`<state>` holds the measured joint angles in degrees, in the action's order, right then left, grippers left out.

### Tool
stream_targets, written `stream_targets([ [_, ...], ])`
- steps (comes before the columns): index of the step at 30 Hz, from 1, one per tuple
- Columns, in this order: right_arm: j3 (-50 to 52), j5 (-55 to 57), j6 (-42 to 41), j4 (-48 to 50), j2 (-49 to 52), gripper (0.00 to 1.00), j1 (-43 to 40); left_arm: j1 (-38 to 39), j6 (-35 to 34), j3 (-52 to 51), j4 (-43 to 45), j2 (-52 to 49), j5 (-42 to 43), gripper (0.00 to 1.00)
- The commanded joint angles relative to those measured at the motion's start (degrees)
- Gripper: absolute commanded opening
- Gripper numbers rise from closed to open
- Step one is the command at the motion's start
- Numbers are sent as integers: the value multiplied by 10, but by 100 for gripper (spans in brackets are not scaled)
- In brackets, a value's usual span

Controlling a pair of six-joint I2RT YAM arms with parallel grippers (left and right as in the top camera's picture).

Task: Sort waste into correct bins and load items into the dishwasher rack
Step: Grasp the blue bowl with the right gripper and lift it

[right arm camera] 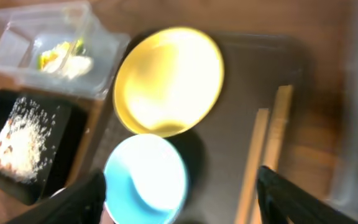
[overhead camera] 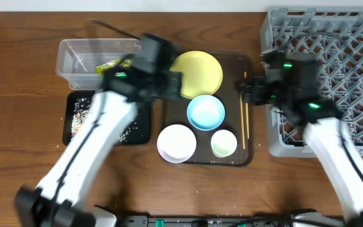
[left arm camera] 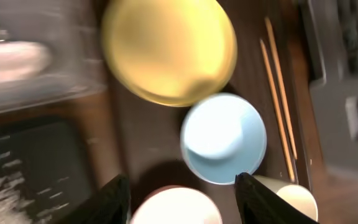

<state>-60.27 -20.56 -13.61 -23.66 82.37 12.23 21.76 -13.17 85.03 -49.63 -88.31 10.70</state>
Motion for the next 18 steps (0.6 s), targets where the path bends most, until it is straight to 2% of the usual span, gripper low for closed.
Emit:
stream_targets([
  [1,-4,42,-76,6,52,68,42,-44,-5,5,-17,13,10,58],
  [3,-4,65,-78,5,90,62,59,-68,-4,5,-25,14,10,60],
  [6,-4,73,-78,3,131,58,74,-88,-4,5,-33,12,10,61],
  [12,-4,72,-70,4,209,46,91,-96,-4,5,-35,12,-12,62],
  [18,-7,70,-73,3,230,17,92,-96,-4,5,-35,12,-12,62],
])
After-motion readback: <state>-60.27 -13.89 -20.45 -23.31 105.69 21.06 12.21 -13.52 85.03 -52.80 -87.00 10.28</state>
